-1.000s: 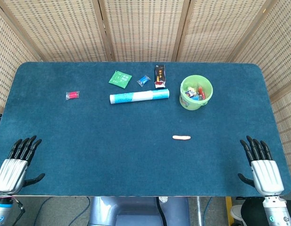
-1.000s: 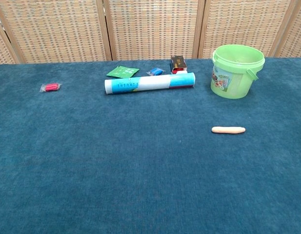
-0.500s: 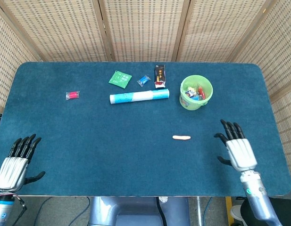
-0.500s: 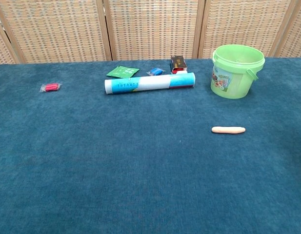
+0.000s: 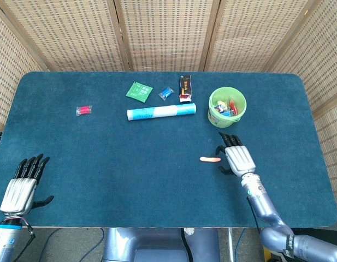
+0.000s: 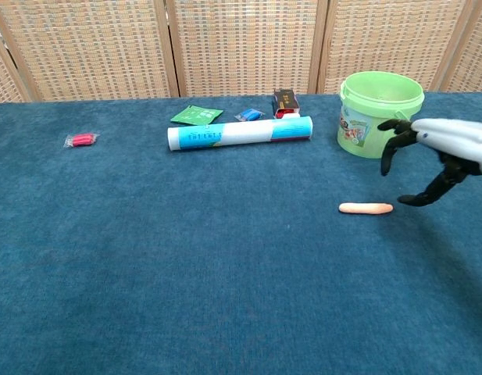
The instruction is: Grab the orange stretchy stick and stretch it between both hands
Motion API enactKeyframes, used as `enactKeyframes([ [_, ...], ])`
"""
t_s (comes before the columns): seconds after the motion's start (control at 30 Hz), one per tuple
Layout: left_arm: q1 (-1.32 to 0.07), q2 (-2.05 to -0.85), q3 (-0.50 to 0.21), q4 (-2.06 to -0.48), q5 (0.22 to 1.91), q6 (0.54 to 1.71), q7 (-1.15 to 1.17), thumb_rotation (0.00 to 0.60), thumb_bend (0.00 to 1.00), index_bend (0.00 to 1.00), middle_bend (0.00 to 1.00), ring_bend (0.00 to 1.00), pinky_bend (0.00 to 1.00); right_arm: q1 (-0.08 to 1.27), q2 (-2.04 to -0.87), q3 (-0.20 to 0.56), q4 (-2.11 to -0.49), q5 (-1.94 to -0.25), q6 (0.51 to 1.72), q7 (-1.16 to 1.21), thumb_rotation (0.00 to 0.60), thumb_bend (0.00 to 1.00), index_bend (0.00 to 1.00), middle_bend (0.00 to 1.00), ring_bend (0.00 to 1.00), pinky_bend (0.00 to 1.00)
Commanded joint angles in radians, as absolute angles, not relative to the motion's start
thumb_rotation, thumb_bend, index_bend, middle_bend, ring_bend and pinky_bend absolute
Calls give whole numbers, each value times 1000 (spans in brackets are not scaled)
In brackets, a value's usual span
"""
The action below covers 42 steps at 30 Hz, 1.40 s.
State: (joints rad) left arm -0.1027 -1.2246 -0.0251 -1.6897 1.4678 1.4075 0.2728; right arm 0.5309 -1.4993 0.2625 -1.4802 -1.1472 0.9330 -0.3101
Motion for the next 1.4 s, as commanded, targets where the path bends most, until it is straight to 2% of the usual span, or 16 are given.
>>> enactKeyframes([
  [0.03,-110,-1231,-32,-1685,1451,1396,280,600,0,0,0,0,0,560,-1538,268,-1438,-1114,909,-324,600,431,458,80,0,0],
  [0.4,-121,-1243,-37,-1679,1415,1375,303,600,0,0,0,0,0,605,-1612,248,-1304,-1057,859,-311,600,440,483,82,0,0],
  [0.93,-121,-1240,-32,-1683,1412,1383,302,600,0,0,0,0,0,628,-1648,222,-1240,-1069,858,-282,600,507,485,82,0,0],
  [1.4,-122,-1244,-29,-1680,1412,1391,309,600,0,0,0,0,0,641,-1679,200,-1177,-1078,872,-298,600,522,488,72,0,0],
])
